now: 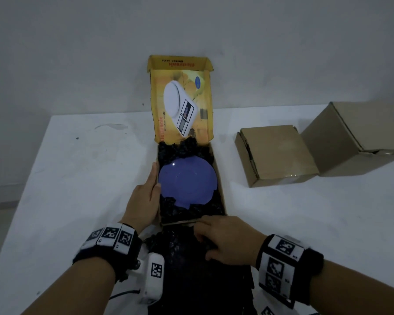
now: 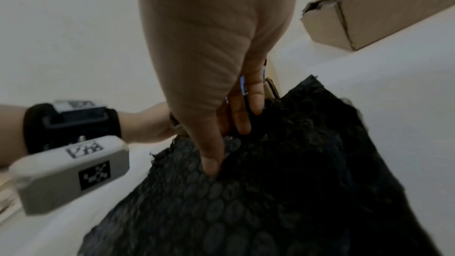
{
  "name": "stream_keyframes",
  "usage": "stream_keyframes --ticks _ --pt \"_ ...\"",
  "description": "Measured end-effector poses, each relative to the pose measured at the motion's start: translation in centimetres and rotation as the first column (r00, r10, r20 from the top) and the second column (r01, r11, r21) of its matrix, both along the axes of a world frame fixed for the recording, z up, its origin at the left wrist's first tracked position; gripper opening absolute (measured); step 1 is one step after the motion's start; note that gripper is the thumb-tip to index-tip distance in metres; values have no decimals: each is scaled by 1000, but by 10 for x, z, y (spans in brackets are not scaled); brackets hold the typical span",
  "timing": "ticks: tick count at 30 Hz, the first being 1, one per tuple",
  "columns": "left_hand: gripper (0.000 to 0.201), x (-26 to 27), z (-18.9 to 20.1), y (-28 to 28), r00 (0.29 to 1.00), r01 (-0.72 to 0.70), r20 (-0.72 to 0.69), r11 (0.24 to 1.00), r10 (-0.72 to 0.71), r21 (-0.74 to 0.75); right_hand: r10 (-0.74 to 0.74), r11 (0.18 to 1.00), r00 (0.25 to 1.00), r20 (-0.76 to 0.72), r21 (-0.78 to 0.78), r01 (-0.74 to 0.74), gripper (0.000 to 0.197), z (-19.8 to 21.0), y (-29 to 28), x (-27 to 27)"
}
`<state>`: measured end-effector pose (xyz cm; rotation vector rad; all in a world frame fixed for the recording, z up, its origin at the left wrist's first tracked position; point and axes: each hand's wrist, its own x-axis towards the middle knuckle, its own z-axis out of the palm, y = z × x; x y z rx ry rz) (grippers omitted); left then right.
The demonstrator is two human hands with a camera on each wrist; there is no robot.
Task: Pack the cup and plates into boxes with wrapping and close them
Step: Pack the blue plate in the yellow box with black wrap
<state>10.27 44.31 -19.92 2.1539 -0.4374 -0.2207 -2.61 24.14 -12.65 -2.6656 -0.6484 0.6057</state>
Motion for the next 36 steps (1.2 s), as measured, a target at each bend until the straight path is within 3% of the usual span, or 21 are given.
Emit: stream_keyframes --ticks 2,6,9,10,12,14,16,17,19,21,23,25,27,29,31,33,36 --pt "62 0 0 0 1000 4 -18 1000 -4 -8 4 1000 1000 -30 -21 -5 35 -4 3 -4" --pt "58 1 0 3 999 37 -25 999 -38 -31 -122 991 991 -60 45 125 37 -1 9 -5" --pt "59 4 -1 5 999 38 -33 999 -40 -32 -221 942 958 -180 213 258 34 11 4 10" --pt "61 5 -3 6 999 40 -30 998 -41 -37 -290 885 931 -221 309 349 30 17 -1 18" --pt "59 6 -7 8 998 48 -37 996 -51 -74 -484 680 838 -252 494 541 24 24 -12 37" --pt "55 7 -10 8 996 50 -60 987 -60 -151 -692 444 682 -238 604 662 23 30 -20 56" --pt "51 7 -8 7 994 25 -103 977 -47 -210 -802 238 513 -304 626 743 21 27 -24 71" --pt "50 7 -6 6 990 8 -136 974 -40 -225 -825 171 456 -335 621 765 19 23 -24 76" --pt "48 5 -2 4 984 -19 -177 977 -20 -215 -855 130 393 -338 594 794 18 11 -21 84" --pt "46 4 1 3 987 -33 -158 982 3 -187 -885 185 381 -267 551 814 16 4 -17 90" --pt "48 3 2 2 991 -29 -132 982 4 -188 -898 297 417 -138 508 809 14 4 -12 94" --pt "51 4 -2 3 995 -20 -101 984 2 -176 -862 501 489 133 366 784 24 6 -7 96" --pt "53 4 -6 3 999 -29 -45 992 24 -123 -704 686 605 372 136 715 42 7 -1 95" --pt "56 3 -8 1 998 -54 12 995 56 -80 -524 832 784 332 4 555 59 3 7 94" --pt "59 1 -9 -2 996 -76 45 995 79 -61 -397 909 909 126 -83 408 70 -10 17 94" --pt "57 2 -10 -5 994 -106 37 993 107 -42 -355 924 935 -26 -166 346 76 -25 25 96" --pt "58 6 -10 -9 991 -125 45 992 124 16 -325 917 945 -45 -260 303 89 -41 32 100"
